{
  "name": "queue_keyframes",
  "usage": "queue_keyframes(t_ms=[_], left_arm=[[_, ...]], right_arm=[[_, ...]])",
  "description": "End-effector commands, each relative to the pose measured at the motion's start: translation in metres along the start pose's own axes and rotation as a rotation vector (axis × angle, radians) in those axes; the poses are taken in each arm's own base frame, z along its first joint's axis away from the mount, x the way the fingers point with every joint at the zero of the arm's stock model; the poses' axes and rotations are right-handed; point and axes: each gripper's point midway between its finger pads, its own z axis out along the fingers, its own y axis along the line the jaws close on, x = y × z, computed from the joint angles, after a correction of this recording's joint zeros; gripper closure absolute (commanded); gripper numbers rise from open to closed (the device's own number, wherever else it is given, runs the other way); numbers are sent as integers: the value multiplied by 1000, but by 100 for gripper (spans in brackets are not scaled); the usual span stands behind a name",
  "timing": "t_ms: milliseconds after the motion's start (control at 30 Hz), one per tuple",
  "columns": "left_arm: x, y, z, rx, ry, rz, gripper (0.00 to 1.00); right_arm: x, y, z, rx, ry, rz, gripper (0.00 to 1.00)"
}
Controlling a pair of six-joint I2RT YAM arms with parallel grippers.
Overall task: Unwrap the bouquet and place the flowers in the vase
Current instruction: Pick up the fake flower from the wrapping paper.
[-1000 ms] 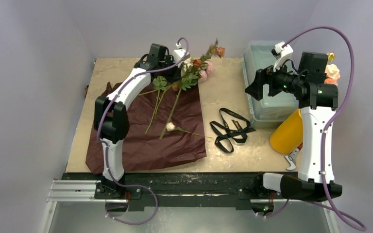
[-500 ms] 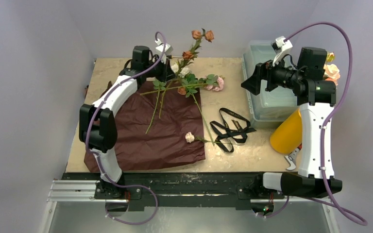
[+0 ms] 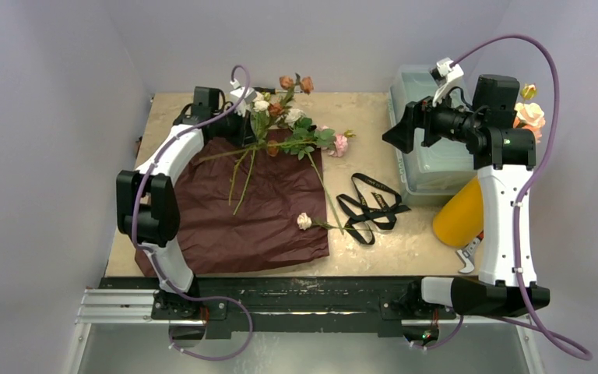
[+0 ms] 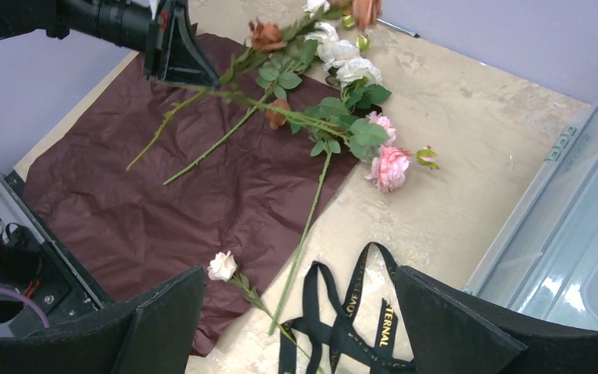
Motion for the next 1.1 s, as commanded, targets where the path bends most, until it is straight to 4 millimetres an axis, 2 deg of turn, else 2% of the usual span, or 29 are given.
queue_keyframes(t_ms=[0,67,200,233,300,333,400,433,500,533,567,633,733,833,900,1000,1067], left_arm=[[14,-11,-36,-20,67,132,100],[29,-1,-47,-85,168,157,100],[75,38,-83,-279,453,240,100],[80,49,-93,-349,498,264,100],[61,63,-108,-459,470,321,100],[38,60,-113,-475,398,335,100],[-8,25,-114,-337,240,337,100],[-30,-1,-112,-222,162,318,100],[-63,-50,-112,8,56,232,100],[-77,-69,-114,99,6,191,100],[-91,-80,-116,149,-47,138,100],[-109,-81,-120,164,-151,40,100],[-116,-76,-123,137,-264,22,100],[-131,-100,-131,248,-409,-14,100],[-151,-121,-141,313,-560,-2,100],[-162,-153,-139,365,-644,40,100],[-161,-175,-132,413,-646,57,100]], right_arm=[[-6,4,1,-17,-18,-21,5],[-7,4,1,-16,-18,-23,5],[-8,1,2,-8,-12,-33,5],[-8,0,2,-7,-9,-32,5],[-8,-1,4,-8,-9,-32,5],[-8,-1,5,-9,-8,-29,5],[-9,-2,6,-11,-10,-25,5],[-9,-3,7,-12,-10,-24,5],[-11,-3,8,-14,-9,-23,5],[-11,-4,9,-14,-9,-25,5],[-13,-4,8,-12,-10,-27,5],[-15,-4,7,-7,-14,-36,5],[-16,-3,6,-4,-22,-34,5],[-18,3,9,-38,-46,-10,5],[-23,10,11,-70,-73,6,5],[-31,20,14,-107,-102,21,5],[-38,24,15,-127,-126,23,5]])
